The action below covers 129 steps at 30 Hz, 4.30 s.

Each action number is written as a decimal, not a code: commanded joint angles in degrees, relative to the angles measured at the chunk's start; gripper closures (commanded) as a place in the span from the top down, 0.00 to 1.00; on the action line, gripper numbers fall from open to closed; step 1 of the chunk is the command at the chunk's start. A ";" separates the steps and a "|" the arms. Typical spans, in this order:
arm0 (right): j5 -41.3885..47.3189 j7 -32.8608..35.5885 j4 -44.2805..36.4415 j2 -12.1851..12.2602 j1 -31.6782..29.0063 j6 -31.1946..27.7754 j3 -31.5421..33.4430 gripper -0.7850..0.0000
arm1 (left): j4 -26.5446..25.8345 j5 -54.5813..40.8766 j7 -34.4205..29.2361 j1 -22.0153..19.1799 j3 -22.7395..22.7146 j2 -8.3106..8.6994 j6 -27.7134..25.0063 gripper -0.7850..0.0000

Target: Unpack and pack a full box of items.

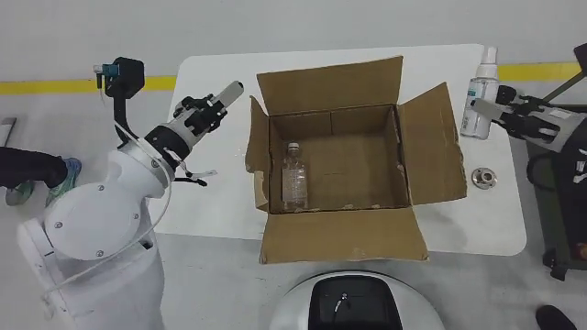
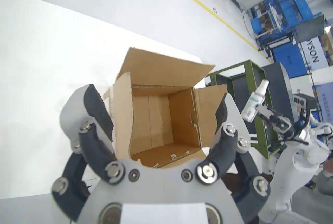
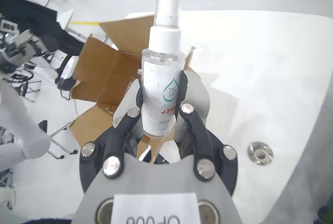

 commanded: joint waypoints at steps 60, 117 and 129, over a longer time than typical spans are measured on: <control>-8.57 -11.25 27.39 -7.74 30.51 19.66 -61.85 0.00 | -1.00 0.18 2.92 2.32 -4.16 0.38 1.86 1.00; -18.41 -30.51 1.60 -9.01 8.61 30.85 -42.83 0.00 | -1.00 0.18 2.92 2.32 -4.16 0.38 1.86 1.00; -22.13 -40.21 -10.84 -6.91 -15.35 21.56 -22.24 0.00 | -1.00 0.18 2.92 2.32 -4.16 0.38 1.86 1.00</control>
